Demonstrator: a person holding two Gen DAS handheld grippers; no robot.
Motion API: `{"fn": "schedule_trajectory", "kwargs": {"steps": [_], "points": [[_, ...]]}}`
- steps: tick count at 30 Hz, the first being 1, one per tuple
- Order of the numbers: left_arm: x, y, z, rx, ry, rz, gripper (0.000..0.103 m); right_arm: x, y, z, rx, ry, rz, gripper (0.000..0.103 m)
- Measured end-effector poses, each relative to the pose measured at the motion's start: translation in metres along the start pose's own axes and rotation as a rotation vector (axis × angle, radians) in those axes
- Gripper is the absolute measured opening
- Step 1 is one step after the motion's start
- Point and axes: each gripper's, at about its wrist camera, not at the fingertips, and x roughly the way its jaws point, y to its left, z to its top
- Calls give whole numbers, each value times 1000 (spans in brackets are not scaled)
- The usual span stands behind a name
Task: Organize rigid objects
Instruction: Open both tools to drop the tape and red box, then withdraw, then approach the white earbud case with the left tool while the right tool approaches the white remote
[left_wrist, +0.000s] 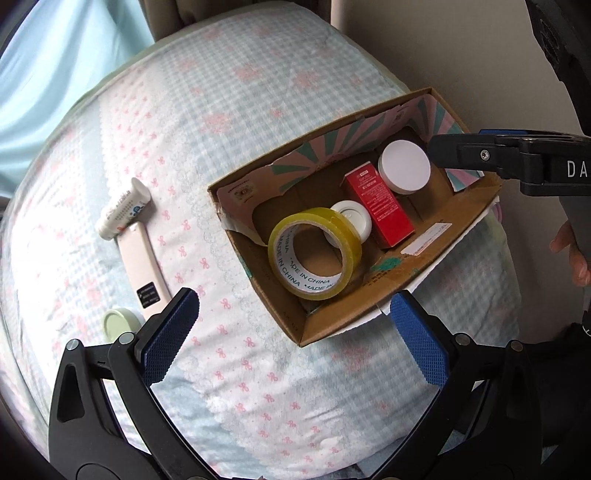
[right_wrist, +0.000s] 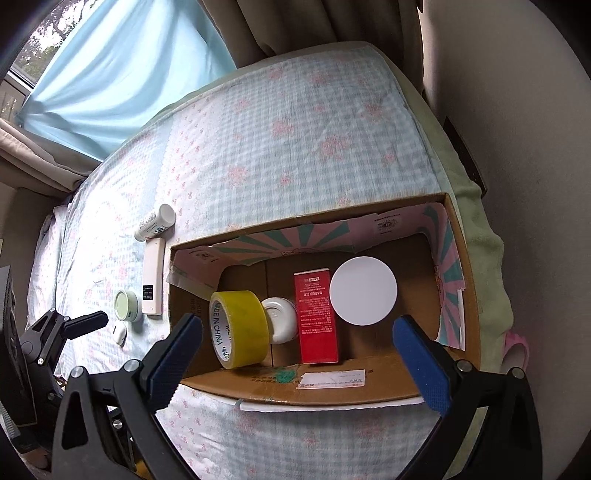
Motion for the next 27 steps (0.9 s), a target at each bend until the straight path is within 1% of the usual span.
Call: {"fn": "schedule_trajectory", "kwargs": {"steps": [3,8,11,14,19,23,27], "points": [[-18,8,-10,-26,-27,10,103,-16,12,0,-12,-44,-5,103],[-53,29,-40,-98,-98,80,103,-35,38,-1,-47,-65,-2,103],[-75,49,-63,-159,-131,106,103,-46,62,-4,-104,-77,-23,103],[-95,73,-87,-222,-160,143,103,-58,90,-8,-154,-99,-6,103],[-124,115,-130,-329,-210,163,103,-79,143,-14,-247,-127,4,103],[-145,149,-160,-360,-244,186,103,-86,186,-19,-316,-116,5,103],[-158,183,-182,-351,-271,211,103,-85,226,-23,-357,-102,22,103]]}}
